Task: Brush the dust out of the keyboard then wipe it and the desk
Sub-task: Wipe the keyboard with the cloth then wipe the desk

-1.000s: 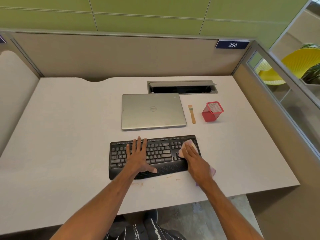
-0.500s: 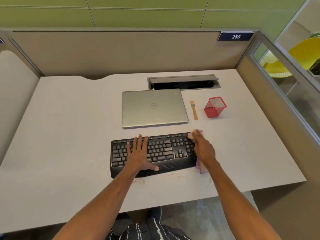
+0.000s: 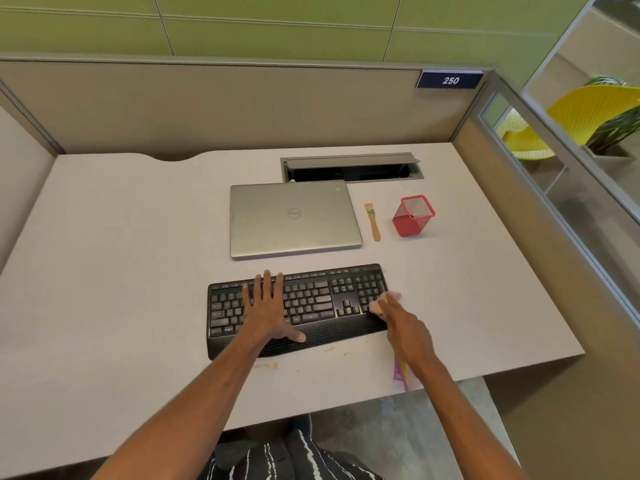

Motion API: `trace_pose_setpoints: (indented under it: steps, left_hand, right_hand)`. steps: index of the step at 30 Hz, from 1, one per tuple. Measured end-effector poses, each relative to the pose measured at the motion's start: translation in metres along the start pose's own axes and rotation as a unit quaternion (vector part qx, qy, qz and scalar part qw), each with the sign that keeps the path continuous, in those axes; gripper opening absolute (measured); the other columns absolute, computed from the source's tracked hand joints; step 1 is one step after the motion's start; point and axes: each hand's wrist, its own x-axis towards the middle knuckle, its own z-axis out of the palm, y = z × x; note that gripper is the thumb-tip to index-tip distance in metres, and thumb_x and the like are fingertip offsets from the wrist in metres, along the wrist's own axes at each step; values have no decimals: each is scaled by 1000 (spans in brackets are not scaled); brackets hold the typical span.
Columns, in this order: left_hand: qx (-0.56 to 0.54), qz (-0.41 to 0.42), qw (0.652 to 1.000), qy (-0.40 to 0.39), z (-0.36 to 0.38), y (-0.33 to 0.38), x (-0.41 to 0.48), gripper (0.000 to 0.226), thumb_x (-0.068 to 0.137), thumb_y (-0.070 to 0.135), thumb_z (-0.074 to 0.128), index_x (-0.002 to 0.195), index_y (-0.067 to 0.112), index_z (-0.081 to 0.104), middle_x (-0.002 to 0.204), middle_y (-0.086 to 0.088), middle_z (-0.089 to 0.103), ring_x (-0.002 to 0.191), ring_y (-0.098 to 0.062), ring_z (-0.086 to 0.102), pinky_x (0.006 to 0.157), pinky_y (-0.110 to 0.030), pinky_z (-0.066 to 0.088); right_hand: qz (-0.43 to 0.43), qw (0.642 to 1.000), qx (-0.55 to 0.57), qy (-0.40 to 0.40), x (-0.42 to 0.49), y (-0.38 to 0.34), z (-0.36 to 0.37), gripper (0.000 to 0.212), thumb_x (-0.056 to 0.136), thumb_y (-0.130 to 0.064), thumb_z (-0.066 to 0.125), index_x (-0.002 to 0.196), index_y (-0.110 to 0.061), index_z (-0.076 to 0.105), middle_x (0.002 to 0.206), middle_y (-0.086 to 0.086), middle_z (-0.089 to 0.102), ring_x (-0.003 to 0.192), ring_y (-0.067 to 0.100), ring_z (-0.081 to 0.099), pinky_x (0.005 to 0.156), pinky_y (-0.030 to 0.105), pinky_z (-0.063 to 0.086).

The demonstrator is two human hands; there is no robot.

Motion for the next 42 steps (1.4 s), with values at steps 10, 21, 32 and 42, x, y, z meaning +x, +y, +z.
trace_pose_setpoints:
  steps: [10,21,32,42]
  left_hand:
    - [6,-5,1000,-10,-2,1,0,173,64,81,90,166,21,-35,170,-13,-45,158,-37,-41,123,-62,-29]
    - [9,-6,1000,-6,0,0,4,174,62,82,91,166,21,-35,170,-14,-45,158,-37,-40,127,-64,-25]
    - [46,-4,997,66,11,-16,-6,169,63,95,79,167,24,-34,174,-12,-40,163,-35,-34,128,-63,-22]
    - [42,-108,993,34,-12,-111,-37,176,57,96,80,165,22,-37,173,-17,-40,162,-38,-35,124,-64,-27]
  right_hand:
    - [-31,1000,-3,4,73,-17,10,51,105,-9,47,153,-26,42,154,3,52,126,32,62,102,49,54]
    - [-125,985,-121,17,13,14,37,85,91,10,55,164,-22,28,172,-5,15,145,20,46,55,25,52]
    - [-379,911,-157,-33,24,-92,87,92,89,1,67,165,-27,24,173,-8,12,153,14,32,74,32,63]
    - [-351,917,-186,-24,50,-37,62,99,89,7,60,168,-28,10,174,-12,-1,160,10,10,74,31,63]
